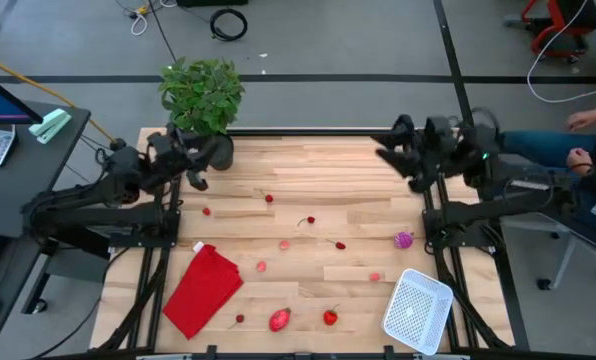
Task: Pick and placing Produce into tupperware
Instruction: Put the purple onion into the white basket
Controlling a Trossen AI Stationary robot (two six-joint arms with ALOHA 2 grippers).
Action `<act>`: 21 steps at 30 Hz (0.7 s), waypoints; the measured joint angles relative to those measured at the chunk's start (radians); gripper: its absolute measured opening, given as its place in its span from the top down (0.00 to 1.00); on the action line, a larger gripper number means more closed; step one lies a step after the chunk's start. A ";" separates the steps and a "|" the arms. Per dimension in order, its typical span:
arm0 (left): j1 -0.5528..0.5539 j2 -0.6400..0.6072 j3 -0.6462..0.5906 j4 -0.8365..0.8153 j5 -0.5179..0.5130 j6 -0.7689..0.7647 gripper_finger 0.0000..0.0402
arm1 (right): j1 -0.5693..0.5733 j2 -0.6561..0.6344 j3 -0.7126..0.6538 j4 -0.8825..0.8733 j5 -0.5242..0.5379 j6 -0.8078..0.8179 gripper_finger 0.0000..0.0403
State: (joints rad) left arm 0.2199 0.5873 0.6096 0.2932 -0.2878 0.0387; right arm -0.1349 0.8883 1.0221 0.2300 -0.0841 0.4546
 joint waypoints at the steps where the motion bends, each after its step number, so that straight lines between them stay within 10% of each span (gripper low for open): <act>1: 0.000 0.010 0.004 0.000 0.000 0.000 0.61 | -0.001 0.027 0.058 -0.046 -0.018 0.024 0.43; 13: -0.002 0.006 0.006 -0.014 0.011 -0.292 0.62 | 0.020 0.259 0.409 -1.268 -0.060 -0.070 0.43; 21: -0.002 0.008 0.006 -0.079 0.021 -0.390 0.62 | 0.019 0.305 0.364 -1.436 0.000 0.013 0.43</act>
State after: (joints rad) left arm 0.2184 0.5953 0.6155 0.2144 -0.2668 -0.3516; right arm -0.1158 1.1929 1.3865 -1.2061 -0.0842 0.4678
